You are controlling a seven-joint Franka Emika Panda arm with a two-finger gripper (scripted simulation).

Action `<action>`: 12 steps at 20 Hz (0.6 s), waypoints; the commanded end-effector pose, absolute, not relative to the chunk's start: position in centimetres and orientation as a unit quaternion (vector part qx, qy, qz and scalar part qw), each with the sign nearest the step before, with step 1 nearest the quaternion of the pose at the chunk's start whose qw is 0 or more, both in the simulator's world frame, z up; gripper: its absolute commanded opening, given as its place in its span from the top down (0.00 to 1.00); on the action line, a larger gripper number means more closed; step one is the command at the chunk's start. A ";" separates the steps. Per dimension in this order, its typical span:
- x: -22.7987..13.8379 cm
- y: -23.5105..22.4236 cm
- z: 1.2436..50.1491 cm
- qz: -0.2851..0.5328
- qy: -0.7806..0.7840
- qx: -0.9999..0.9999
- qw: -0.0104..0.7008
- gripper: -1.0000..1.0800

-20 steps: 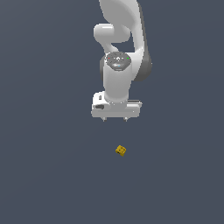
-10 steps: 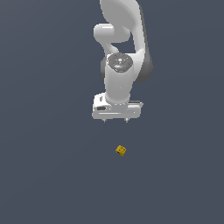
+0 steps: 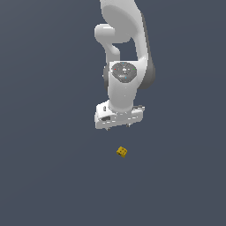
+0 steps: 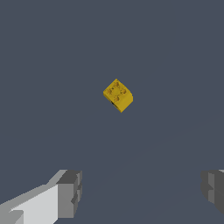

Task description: Pick up the object and move it to a goal position.

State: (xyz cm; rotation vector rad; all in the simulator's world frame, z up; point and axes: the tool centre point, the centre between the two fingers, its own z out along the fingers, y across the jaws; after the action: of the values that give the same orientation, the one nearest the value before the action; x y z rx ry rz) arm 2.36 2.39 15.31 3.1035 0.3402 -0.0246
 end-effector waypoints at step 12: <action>6.4 3.9 11.6 -0.007 0.300 0.954 0.008 0.04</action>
State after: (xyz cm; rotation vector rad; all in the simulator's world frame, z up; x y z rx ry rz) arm 5.98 3.73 12.06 3.0017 0.8682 -0.0232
